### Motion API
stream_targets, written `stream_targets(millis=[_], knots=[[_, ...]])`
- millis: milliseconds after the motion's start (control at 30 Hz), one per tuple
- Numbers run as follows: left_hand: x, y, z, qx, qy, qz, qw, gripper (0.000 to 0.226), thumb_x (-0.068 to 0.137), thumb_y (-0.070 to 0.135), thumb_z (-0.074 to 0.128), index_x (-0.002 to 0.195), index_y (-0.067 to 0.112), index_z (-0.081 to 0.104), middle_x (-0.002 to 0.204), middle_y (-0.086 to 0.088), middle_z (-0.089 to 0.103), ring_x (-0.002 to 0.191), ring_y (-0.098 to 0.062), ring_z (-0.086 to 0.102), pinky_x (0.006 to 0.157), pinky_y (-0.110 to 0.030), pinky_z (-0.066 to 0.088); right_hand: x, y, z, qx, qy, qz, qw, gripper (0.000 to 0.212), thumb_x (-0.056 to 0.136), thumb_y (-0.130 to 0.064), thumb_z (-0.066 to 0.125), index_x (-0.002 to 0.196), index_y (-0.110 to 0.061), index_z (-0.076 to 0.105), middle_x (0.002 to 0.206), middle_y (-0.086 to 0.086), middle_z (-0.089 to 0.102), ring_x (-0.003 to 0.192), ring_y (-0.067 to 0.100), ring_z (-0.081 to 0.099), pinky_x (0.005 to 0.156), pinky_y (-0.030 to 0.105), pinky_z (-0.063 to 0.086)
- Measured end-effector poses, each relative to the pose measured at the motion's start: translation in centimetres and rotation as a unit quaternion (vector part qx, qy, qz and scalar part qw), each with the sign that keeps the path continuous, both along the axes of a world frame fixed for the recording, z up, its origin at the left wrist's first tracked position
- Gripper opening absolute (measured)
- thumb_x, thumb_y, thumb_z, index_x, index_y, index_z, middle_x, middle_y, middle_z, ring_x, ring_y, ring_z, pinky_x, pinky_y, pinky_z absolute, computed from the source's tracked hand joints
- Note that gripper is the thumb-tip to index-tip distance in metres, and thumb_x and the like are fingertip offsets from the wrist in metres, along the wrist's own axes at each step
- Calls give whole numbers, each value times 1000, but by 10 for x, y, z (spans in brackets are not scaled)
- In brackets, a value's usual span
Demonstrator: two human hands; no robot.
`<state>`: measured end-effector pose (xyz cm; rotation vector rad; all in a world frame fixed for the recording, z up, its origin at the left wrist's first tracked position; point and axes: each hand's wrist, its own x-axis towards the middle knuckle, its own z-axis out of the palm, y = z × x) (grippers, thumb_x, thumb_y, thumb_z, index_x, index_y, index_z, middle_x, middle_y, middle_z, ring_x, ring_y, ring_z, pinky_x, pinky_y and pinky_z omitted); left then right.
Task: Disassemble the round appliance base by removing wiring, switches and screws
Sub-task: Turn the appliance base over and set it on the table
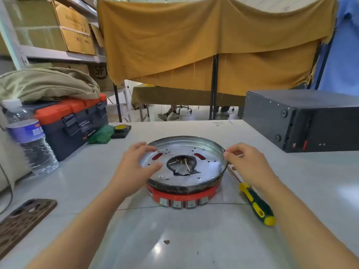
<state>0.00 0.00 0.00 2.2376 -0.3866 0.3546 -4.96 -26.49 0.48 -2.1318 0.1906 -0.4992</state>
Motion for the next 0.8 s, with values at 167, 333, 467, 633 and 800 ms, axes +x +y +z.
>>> stream_targets(millis=[167, 333, 467, 633, 800], knots=[[24, -8, -16, -177, 134, 44, 974, 24, 86, 21, 64, 109, 28, 62, 127, 3, 53, 116, -14, 49, 98, -31, 36, 29, 8, -16, 131, 55, -38, 989, 35, 89, -20, 61, 122, -10, 52, 103, 2, 57, 97, 21, 56, 85, 34, 47], [29, -4, -27, -247, 186, 34, 951, 23, 88, 17, 54, 101, 32, 66, 114, 5, 61, 113, -14, 53, 94, -35, 41, 31, 11, -27, 184, 78, -4, 980, 21, 90, -30, 57, 97, -11, 64, 101, 11, 68, 100, 31, 63, 93, 50, 50], [30, -2, -28, -306, 186, 37, 933, 27, 88, 15, 55, 109, 31, 62, 121, -1, 58, 111, -16, 51, 96, -35, 42, 29, 14, -23, 232, 34, 31, 972, 30, 94, -45, 51, 104, -21, 67, 105, -2, 70, 103, 15, 63, 85, 32, 49], [30, 5, -30, -403, 219, 13, 888, 46, 87, 10, 59, 131, 18, 51, 100, 5, 61, 83, -5, 59, 66, -25, 50, 25, 20, -13, 348, -53, 96, 931, 35, 99, -37, 43, 119, -19, 65, 122, -6, 65, 119, 7, 55, 104, 36, 40], [25, -1, -32, -468, 238, 0, 851, 37, 86, 6, 63, 121, 12, 54, 74, 6, 70, 60, -4, 69, 47, -19, 51, 18, 36, -12, 348, -45, 108, 930, 42, 90, -39, 54, 116, -6, 61, 108, 1, 64, 105, 12, 61, 100, 38, 44]])
